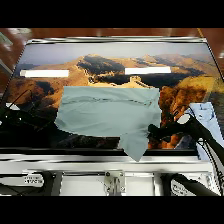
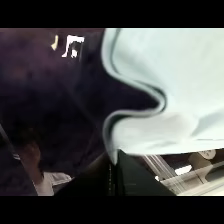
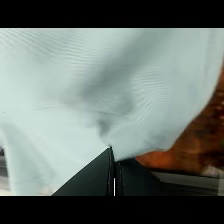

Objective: Fold the shirts.

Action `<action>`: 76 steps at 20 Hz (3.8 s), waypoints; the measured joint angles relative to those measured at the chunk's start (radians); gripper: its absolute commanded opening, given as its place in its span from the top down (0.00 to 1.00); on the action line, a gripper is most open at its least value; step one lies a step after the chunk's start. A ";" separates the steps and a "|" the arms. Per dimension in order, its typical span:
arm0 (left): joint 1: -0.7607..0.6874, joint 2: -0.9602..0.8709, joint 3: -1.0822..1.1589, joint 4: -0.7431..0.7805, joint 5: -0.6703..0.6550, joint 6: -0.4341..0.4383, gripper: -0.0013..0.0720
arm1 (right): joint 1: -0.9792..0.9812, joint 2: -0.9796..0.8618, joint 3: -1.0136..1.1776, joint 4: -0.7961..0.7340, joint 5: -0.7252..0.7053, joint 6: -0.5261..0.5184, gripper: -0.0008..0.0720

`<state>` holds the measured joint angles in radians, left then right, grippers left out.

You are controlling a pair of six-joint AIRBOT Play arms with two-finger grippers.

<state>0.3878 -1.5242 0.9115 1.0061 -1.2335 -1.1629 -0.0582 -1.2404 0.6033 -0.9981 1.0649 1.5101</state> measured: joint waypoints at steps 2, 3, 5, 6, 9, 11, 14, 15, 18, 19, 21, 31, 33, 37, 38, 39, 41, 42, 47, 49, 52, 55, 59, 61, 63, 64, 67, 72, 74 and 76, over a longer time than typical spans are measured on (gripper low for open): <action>0.000 0.014 0.049 -0.002 -0.019 0.001 0.94 | 0.001 0.011 0.070 0.021 0.031 -0.022 0.90; 0.000 0.025 0.078 -0.003 -0.025 0.001 0.94 | 0.001 0.017 0.115 0.030 0.043 -0.023 0.90; 0.000 0.041 0.144 -0.019 -0.034 0.000 0.94 | 0.002 0.023 0.204 0.042 0.032 -0.010 0.90; -0.002 0.045 0.179 -0.029 -0.034 -0.004 0.94 | 0.002 0.021 0.253 0.047 0.013 -0.002 0.90; -0.030 0.030 0.298 -0.053 -0.016 -0.024 0.93 | 0.002 -0.028 0.393 0.066 -0.051 0.023 0.90; -0.062 -0.007 0.390 -0.063 0.018 -0.041 0.93 | 0.002 -0.095 0.484 0.092 -0.095 0.031 0.90; -0.111 -0.106 0.552 -0.069 0.061 -0.081 0.93 | 0.002 -0.220 0.607 0.120 -0.160 0.039 0.90; -0.123 -0.146 0.603 -0.069 0.068 -0.094 0.93 | 0.002 -0.266 0.642 0.126 -0.180 0.039 0.90; -0.158 -0.275 0.750 -0.071 0.086 -0.143 0.93 | 0.002 -0.381 0.713 0.140 -0.233 0.041 0.88; -0.168 -0.314 0.787 -0.071 0.091 -0.155 0.92 | 0.002 -0.413 0.725 0.143 -0.251 0.042 0.86; -0.185 -0.382 0.843 -0.072 0.095 -0.171 0.56 | 0.002 -0.464 0.740 0.148 -0.296 0.042 0.03; -0.169 -0.452 0.903 -0.073 0.029 -0.202 0.17 | -0.107 -0.502 0.757 0.115 -0.217 0.003 0.05; -0.166 -0.439 0.904 -0.072 0.003 -0.203 0.17 | -0.127 -0.502 0.758 0.076 -0.158 0.000 0.04; -0.169 -0.411 0.904 -0.109 -0.014 -0.195 0.18 | -0.129 -0.531 0.758 0.042 -0.105 0.000 0.05; -0.170 -0.406 0.904 -0.128 -0.012 -0.189 0.18 | -0.120 -0.542 0.758 0.046 -0.101 0.000 0.05; -0.171 -0.403 0.904 -0.144 -0.008 -0.186 0.18 | -0.109 -0.554 0.758 0.050 -0.090 0.000 0.05; -0.172 -0.399 0.904 -0.172 0.003 -0.180 0.24 | -0.083 -0.575 0.759 0.060 -0.090 0.000 0.05; -0.174 -0.397 0.904 -0.188 0.007 -0.178 0.37 | -0.068 -0.584 0.760 0.069 -0.095 0.001 0.25; -0.193 -0.395 0.904 -0.281 0.036 -0.161 0.76 | -0.035 -0.599 0.757 0.102 -0.100 0.021 0.90; -0.219 -0.395 0.904 -0.305 0.053 -0.157 0.91 | -0.035 -0.567 0.758 0.145 -0.076 0.024 0.90; -0.299 -0.396 0.902 -0.322 0.058 -0.121 0.93 | -0.034 -0.488 0.758 0.173 -0.042 0.031 0.90; -0.408 -0.397 0.880 -0.328 0.056 -0.094 0.94 | -0.034 -0.384 0.758 0.185 0.003 0.043 0.90; -0.545 -0.397 0.826 -0.334 0.070 -0.069 0.94 | -0.034 -0.256 0.758 0.182 0.091 0.077 0.90; -0.595 -0.397 0.785 -0.332 0.086 -0.072 0.94 | -0.034 -0.200 0.758 0.165 0.142 0.092 0.90; -0.652 -0.397 0.741 -0.339 0.100 -0.080 0.93 | -0.034 -0.153 0.758 0.137 0.186 0.109 0.90; -0.681 -0.397 0.719 -0.355 0.108 -0.083 0.94 | -0.034 -0.133 0.758 0.126 0.204 0.117 0.90; -0.768 -0.401 0.682 -0.396 0.178 -0.087 0.94 | -0.034 -0.089 0.758 0.108 0.236 0.135 0.90; -0.903 -0.429 0.665 -0.428 0.315 -0.169 0.93 | -0.034 -0.027 0.757 0.094 0.267 0.147 0.90; -0.946 -0.444 0.662 -0.453 0.349 -0.188 0.93 | -0.034 -0.006 0.757 0.093 0.274 0.148 0.90; -0.974 -0.455 0.661 -0.481 0.355 -0.189 0.94 | -0.029 0.008 0.758 0.092 0.280 0.151 0.90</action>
<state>-0.5865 -1.9789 1.5726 0.5251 -0.8783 -1.3521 -0.0868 -1.2320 1.3609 -0.9066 1.3445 1.6615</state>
